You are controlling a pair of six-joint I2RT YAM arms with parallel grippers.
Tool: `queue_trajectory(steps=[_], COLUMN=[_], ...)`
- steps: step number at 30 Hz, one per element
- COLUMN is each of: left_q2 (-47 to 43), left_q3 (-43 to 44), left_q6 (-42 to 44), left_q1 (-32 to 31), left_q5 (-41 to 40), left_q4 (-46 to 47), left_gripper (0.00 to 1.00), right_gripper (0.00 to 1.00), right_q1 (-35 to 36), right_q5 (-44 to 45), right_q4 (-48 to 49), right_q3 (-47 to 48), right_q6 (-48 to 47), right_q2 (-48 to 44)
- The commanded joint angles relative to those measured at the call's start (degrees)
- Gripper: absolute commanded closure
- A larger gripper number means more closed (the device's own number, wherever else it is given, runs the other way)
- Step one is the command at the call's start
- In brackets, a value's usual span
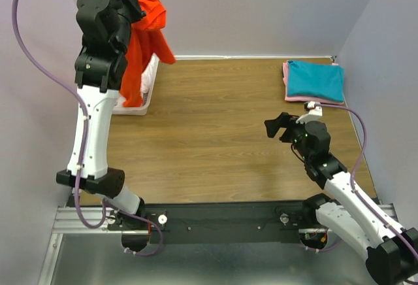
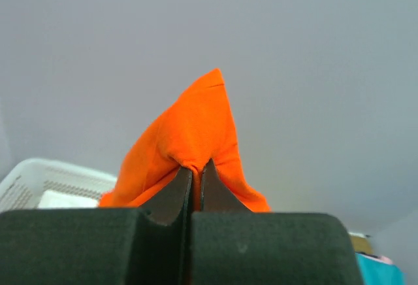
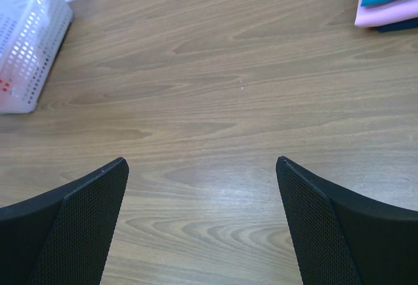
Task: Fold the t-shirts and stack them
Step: Move the tshirt to the center of the board
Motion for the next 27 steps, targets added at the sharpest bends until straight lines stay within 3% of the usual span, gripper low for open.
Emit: queue_trajectory(steps=[1,7,12,18,21,24,25,27], left_q2=[-5.58,-9.01,-6.47,-1.55,-3.03,-7.16,-8.3,-10.16], left_q3=[-1.92,-1.4,1.84,6.34,-0.06,-14.71,-23.63,-34.03], left_q6=[2.73,5.27,6.33,8.88,8.27,6.17,5.02,-0.42], left_q1=[-5.48,-18.92,-29.55,-35.55,-35.73,-35.47,-35.12,-31.35], left_q5=[4.81,10.36,11.6,13.71,10.56,1.17,-2.08,-1.5], left_q4=[7.48,13.55,15.93,16.98,18.73,23.56,24.97,26.04], left_gripper=[1.0,1.0,1.0,1.0,1.0,1.0,1.0,1.0], right_gripper=[0.0,0.0,0.0,0.0,0.0,0.0,0.0,0.0], right_q1=[0.23,0.32,0.32,0.32,0.32,0.23,0.23,0.32], right_q5=[-0.2,1.03,3.13,6.74,9.19,12.01,12.72,14.56], right_q4=[0.68,0.33,-0.98,-2.39,-4.76,-5.99,-6.61,-6.87], right_q3=[0.37,-0.24,-0.59,-0.94,-0.94,-1.12,-1.47,-1.82], right_q6=[-0.05,0.48,0.74,0.92,1.27,2.84,3.37,4.87], right_q2=[-2.88,-6.4,-8.78,-11.5,-12.91,-13.61,-13.88,-13.88])
